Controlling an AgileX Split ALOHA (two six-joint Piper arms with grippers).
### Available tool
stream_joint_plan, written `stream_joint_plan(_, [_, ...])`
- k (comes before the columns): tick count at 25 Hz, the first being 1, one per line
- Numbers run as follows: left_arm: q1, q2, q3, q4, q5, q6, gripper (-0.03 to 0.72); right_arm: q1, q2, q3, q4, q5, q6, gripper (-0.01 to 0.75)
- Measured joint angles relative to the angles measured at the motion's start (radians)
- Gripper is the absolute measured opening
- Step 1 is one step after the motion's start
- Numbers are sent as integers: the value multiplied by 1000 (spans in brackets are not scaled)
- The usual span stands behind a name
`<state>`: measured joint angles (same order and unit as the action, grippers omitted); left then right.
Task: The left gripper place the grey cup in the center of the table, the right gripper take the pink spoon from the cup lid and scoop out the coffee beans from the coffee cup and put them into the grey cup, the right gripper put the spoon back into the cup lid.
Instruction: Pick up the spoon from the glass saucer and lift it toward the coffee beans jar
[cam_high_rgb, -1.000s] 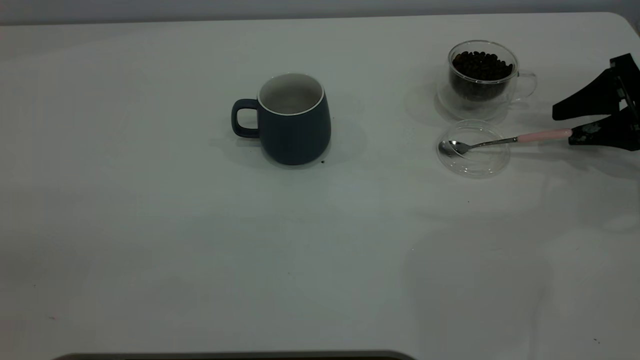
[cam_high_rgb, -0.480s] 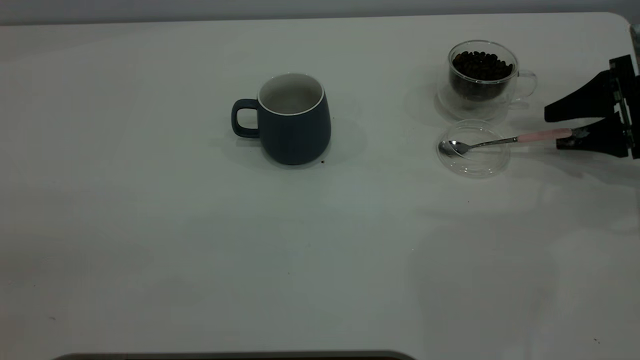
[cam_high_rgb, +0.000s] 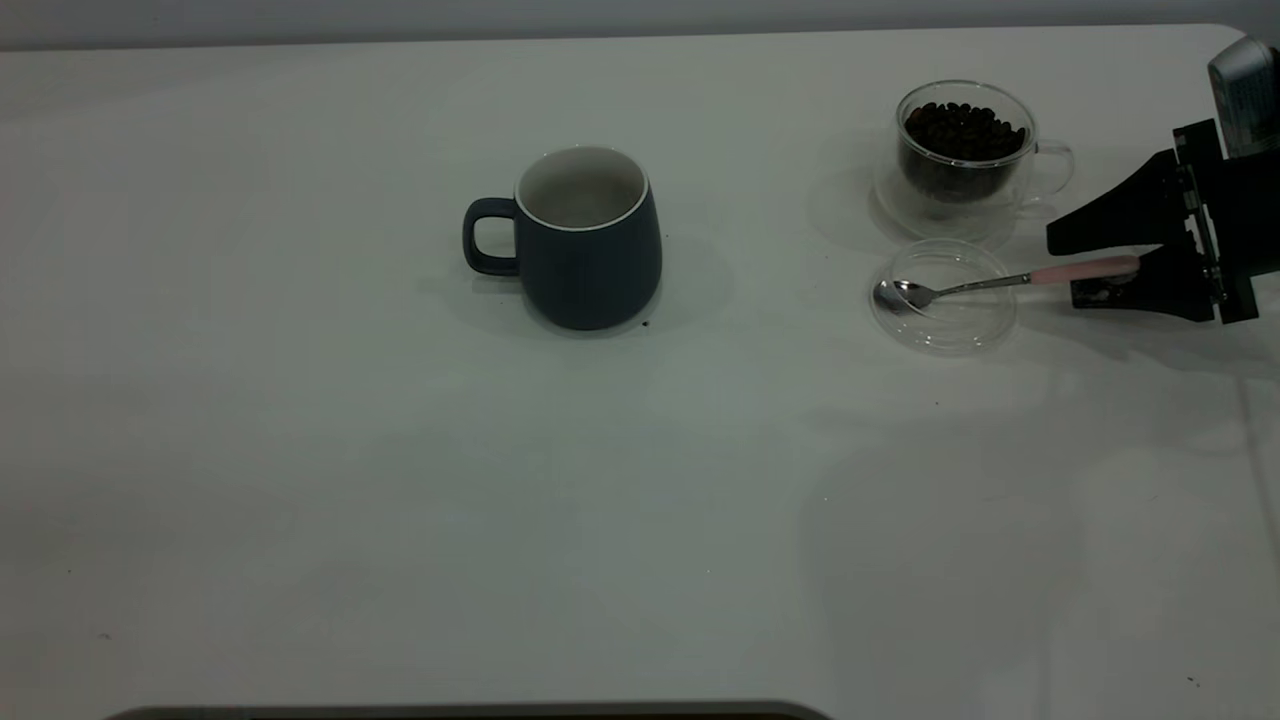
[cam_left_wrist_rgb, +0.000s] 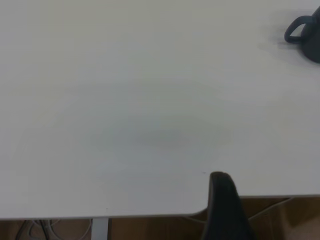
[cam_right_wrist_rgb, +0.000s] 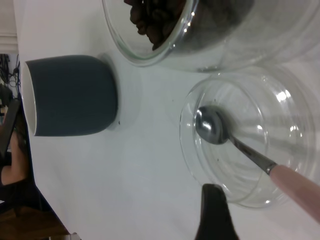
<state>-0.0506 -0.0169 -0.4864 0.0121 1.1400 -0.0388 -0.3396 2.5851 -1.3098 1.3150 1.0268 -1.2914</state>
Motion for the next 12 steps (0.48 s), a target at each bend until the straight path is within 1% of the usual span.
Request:
stream_joint_plan(2, [0, 0, 0, 0, 0, 0, 513, 0, 0, 0, -1, -6, -4, 530])
stream_joint_plan(5, [0, 0, 0, 0, 0, 0, 513, 0, 0, 0, -6, -10, -6, 445])
stream_joint_plan(7, [0, 0, 0, 0, 0, 0, 513, 0, 0, 0, -17, -12, -9, 343])
stream_joint_plan(10, [0, 0, 0, 0, 0, 0, 513, 0, 1, 0, -23, -10, -12, 151])
stream_joint_plan(11, [0, 0, 0, 0, 0, 0, 513, 0, 1, 0, -21, 13, -12, 102])
stream_joint_plan(12, [0, 0, 0, 0, 0, 0, 513, 0, 0, 0, -20, 19, -12, 94])
